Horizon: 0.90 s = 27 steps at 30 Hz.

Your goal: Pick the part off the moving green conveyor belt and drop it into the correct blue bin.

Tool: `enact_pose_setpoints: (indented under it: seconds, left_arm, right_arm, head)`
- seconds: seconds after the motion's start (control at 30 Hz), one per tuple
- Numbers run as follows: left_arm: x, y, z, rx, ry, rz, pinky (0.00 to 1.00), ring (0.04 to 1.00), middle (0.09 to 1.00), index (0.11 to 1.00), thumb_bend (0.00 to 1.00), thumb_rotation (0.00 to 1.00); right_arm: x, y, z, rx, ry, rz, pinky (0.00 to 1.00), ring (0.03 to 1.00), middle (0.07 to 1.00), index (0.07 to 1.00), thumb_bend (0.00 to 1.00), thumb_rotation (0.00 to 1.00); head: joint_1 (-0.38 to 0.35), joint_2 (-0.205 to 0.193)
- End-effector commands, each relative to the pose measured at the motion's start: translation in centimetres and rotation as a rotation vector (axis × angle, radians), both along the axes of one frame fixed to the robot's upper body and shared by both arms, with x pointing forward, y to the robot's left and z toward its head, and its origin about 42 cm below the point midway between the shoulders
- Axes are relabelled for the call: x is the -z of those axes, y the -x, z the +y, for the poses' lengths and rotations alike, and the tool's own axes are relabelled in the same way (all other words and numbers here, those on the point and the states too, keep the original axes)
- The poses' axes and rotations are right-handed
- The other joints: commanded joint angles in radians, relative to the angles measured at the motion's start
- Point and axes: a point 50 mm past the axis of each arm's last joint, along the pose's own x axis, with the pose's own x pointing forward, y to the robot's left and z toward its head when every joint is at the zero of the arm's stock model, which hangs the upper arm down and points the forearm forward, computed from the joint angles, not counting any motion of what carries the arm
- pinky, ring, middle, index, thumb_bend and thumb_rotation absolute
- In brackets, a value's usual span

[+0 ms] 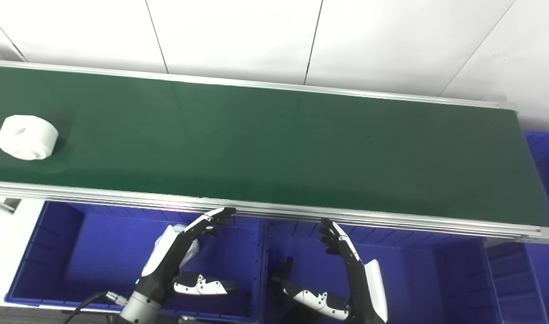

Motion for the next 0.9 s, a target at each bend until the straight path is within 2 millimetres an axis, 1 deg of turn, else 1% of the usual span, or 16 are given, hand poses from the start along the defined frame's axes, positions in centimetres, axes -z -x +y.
enact_pose_setpoints:
  seconds: [0.0,0.3,0.37,0.43,0.47,0.5,0.53,0.57,0.6,0.63,0.67,0.7,0.73,0.77,0.83,0.87]
  left_arm:
    - [-0.6,-0.1,0.3,0.001,0.018,-0.043,0.66,0.776,0.825,0.829,0.78,0.48]
    - [-0.1,-0.2,0.2,-0.009,0.019,-0.042,0.63,0.755,0.809,0.817,0.79,0.46]
    - [0.0,-0.3,0.1,-0.011,0.02,-0.039,0.63,0.751,0.809,0.816,0.79,0.46]
    - [0.1,-0.3,0.1,-0.011,0.02,-0.036,0.6,0.731,0.807,0.815,0.79,0.46]
    - [0.3,-0.2,0.0,-0.011,0.017,-0.035,0.6,0.729,0.806,0.814,0.79,0.45]
    - [0.4,-0.2,-0.1,-0.009,0.013,-0.036,0.61,0.73,0.805,0.813,0.79,0.45]
    - [0.6,-0.2,-0.3,-0.007,0.009,-0.037,0.62,0.732,0.804,0.812,0.78,0.45]
    - [0.7,-0.1,-0.4,-0.006,0.007,-0.038,0.62,0.729,0.8,0.811,0.79,0.46]
    - [0.8,-0.1,-0.6,-0.005,0.006,-0.039,0.61,0.721,0.794,0.806,0.8,0.47]
    - [0.9,0.0,-0.8,-0.006,0.007,-0.04,0.6,0.712,0.788,0.801,0.8,0.48]
    - [1.0,0.0,-0.9,-0.002,0.006,-0.037,0.6,0.707,0.784,0.795,0.81,0.49]
    - [1.2,0.0,-1.0,0.001,0.003,-0.035,0.6,0.706,0.783,0.794,0.81,0.49]
    - [1.3,0.0,-1.1,0.004,0.001,-0.035,0.59,0.702,0.779,0.789,0.8,0.48]
    - [1.4,0.0,-1.2,0.007,0.0,-0.033,0.59,0.702,0.774,0.781,0.79,0.46]
    - [1.7,-0.1,-1.4,0.013,-0.006,-0.034,0.6,0.705,0.768,0.77,0.79,0.46]
    - [1.7,-0.1,-1.4,0.016,-0.009,-0.034,0.61,0.705,0.764,0.764,0.79,0.46]
  right_arm:
    - [-0.6,-0.1,0.5,-0.025,-0.033,-0.054,0.75,0.814,0.849,0.889,0.94,0.41]
    - [-0.3,-0.3,0.4,-0.044,-0.025,-0.034,0.76,0.841,0.876,0.911,0.94,0.41]
    - [-0.1,-0.4,0.4,-0.044,-0.019,-0.035,0.76,0.837,0.875,0.91,0.94,0.42]
    - [0.0,-0.4,0.4,-0.046,-0.023,-0.028,0.76,0.837,0.876,0.911,0.94,0.41]
    - [0.2,-0.4,0.3,-0.048,-0.025,-0.026,0.76,0.842,0.881,0.916,0.94,0.41]
    - [0.4,-0.3,0.3,-0.048,-0.021,-0.029,0.75,0.837,0.878,0.915,0.94,0.41]
    - [0.7,-0.3,0.1,-0.047,-0.018,-0.034,0.74,0.832,0.875,0.914,0.94,0.42]
    - [0.8,-0.3,0.0,-0.048,-0.018,-0.037,0.73,0.827,0.872,0.912,0.94,0.42]
    - [1.1,-0.3,-0.2,-0.05,-0.018,-0.036,0.73,0.825,0.872,0.913,0.94,0.42]
    - [1.2,-0.3,-0.4,-0.051,-0.019,-0.036,0.74,0.83,0.872,0.916,0.94,0.42]
    - [1.4,-0.2,-0.6,-0.054,-0.02,-0.032,0.76,0.838,0.874,0.922,0.94,0.41]
    - [1.6,-0.3,-0.8,-0.054,-0.021,-0.027,0.76,0.839,0.874,0.923,0.94,0.41]
    - [1.7,-0.3,-1.0,-0.054,-0.025,-0.024,0.76,0.842,0.873,0.924,0.94,0.41]
    - [1.9,-0.3,-1.2,-0.053,-0.027,-0.022,0.77,0.848,0.874,0.925,0.95,0.41]
    - [2.2,-0.4,-1.5,-0.053,-0.027,-0.02,0.78,0.858,0.878,0.93,0.95,0.41]
    - [2.2,-0.4,-1.6,-0.054,-0.024,-0.022,0.78,0.863,0.881,0.933,0.95,0.41]
  head:
    - [0.002,-0.001]
    - [0.026,-0.013]
    - [0.036,-0.019]
    - [0.058,-0.041]
    - [0.102,-0.071]
    - [0.102,-0.071]
    - [0.173,-0.106]
    - [0.173,-0.106]
    - [0.236,-0.136]
    - [0.236,-0.136]
    - [0.291,-0.163]
    - [0.323,-0.179]
    - [0.337,-0.186]
    - [0.367,-0.206]
    - [0.398,-0.223]
    - [0.398,-0.223]
